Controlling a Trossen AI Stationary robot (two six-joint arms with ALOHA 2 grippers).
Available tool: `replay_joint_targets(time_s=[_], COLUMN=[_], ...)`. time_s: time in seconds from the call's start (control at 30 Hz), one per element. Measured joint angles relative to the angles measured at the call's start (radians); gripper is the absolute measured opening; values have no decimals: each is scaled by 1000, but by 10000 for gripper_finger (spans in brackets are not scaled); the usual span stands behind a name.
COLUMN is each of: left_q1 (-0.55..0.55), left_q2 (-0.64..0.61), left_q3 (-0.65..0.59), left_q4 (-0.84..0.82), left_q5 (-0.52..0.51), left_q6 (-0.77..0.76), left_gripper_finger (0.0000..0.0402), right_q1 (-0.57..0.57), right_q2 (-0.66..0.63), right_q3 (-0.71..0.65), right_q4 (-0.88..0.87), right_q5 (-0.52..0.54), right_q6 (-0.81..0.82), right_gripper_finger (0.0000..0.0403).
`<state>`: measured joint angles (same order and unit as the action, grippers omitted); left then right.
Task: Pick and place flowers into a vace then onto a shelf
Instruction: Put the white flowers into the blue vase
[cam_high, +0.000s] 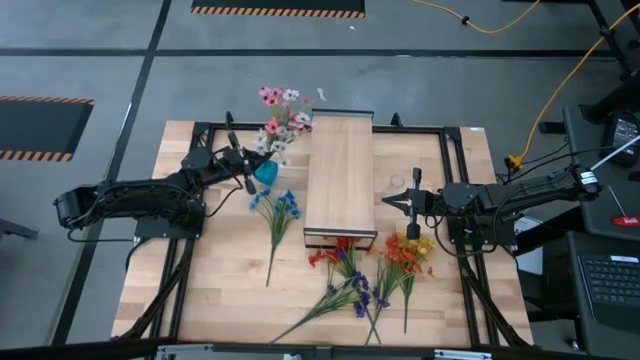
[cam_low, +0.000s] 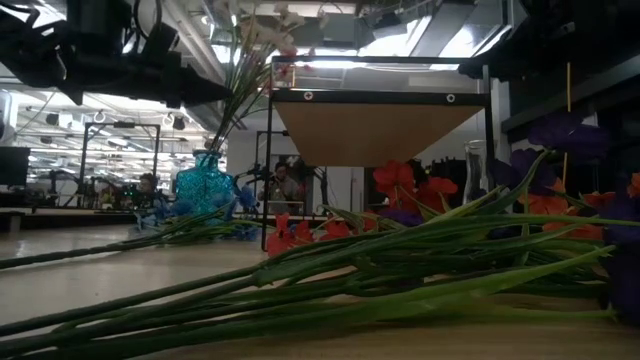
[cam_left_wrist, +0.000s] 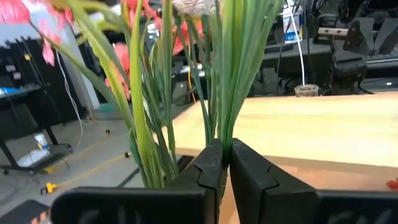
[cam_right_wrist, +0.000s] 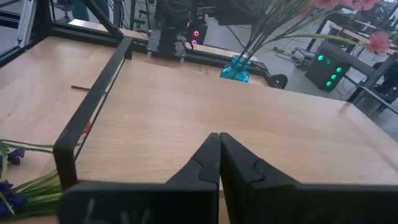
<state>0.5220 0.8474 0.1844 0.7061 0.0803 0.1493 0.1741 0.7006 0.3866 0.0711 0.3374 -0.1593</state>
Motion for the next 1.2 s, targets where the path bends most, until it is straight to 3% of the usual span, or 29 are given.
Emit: replay_joint_targets(time_s=[0.67,0.9,1.2], left_q1=[0,0,-3], left_q2=[-19,-123,-293], left_q3=[0,0,1], left_q4=[-32,-224,-320], left_q5=[-66,-101,-103], left_q6=[-13,-14,-45], left_gripper_finger=[70,73,74], right_q1=[0,0,0], right_q2=[0,0,0], right_q3=[0,0,0], right_q4=[-2,-2,-2], right_q5=[0,0,0], right_q6=[1,1,1], right_gripper_finger=[8,8,8])
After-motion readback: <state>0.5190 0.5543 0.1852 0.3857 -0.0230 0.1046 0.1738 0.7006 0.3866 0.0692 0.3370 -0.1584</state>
